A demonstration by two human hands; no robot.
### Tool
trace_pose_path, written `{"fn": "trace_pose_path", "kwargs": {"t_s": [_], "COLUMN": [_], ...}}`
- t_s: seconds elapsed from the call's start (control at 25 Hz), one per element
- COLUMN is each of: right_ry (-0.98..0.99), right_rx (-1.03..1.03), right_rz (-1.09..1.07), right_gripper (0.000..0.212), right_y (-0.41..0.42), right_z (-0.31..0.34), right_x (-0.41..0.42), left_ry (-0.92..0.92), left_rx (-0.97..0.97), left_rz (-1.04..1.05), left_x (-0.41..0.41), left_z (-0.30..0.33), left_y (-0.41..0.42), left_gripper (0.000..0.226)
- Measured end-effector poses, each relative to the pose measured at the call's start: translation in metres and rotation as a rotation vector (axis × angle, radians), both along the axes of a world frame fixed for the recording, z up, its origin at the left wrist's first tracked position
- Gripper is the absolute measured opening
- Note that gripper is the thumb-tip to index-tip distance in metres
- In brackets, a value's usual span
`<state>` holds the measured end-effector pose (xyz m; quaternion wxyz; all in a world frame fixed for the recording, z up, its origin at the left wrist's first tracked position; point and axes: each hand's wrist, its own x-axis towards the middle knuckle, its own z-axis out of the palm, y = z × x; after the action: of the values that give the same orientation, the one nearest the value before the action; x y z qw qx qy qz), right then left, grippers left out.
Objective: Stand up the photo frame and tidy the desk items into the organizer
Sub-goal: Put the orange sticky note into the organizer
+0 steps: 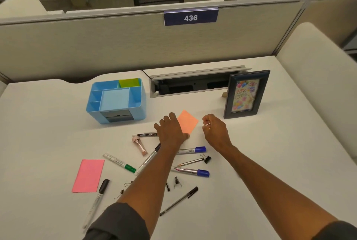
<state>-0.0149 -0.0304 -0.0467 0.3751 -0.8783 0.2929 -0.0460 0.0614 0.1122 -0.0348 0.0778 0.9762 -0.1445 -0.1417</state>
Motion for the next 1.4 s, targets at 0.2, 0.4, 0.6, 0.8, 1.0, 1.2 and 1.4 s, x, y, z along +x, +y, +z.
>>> {"fn": "trace_pose_path", "kwargs": {"t_s": [0.2,0.4,0.6,0.8,1.0,1.2,1.4], "right_ry": [-0.004,-0.035,-0.23,-0.347,-0.38,-0.501,-0.595], "right_rx": [0.024,0.034,-0.024,-0.024,-0.099,-0.146,-0.26], "right_rz": [-0.002,-0.017,-0.032,0.08,0.257,0.293,0.211], "right_gripper": [0.027,0.033,0.021,0.014,0.01,0.012,0.014], "right_y": [0.001,0.006,0.021,0.042,0.061,0.078,0.085], "right_z": [0.006,0.013,0.026,0.045,0.062,0.09,0.116], "right_x": [0.003,0.01,0.026,0.048,0.078,0.115,0.166], "left_ry": [-0.107,0.016,0.095,0.105,-0.037,-0.314,-0.323], "left_rx": [-0.071,-0.409,-0.561,-0.693,-0.694,-0.595,-0.098], "left_rz": [-0.03,0.008,-0.04,0.016,0.02,0.071,0.011], "left_x": [-0.003,-0.001,0.007,0.019,0.039,0.059,0.076], "left_z": [0.002,0.019,0.028,0.04,0.049,0.056,0.035], "left_y": [-0.001,0.004,0.027,0.066,0.11,0.137,0.166], "left_gripper": [0.055,0.038,0.037,0.035,0.03,0.038,0.064]}}
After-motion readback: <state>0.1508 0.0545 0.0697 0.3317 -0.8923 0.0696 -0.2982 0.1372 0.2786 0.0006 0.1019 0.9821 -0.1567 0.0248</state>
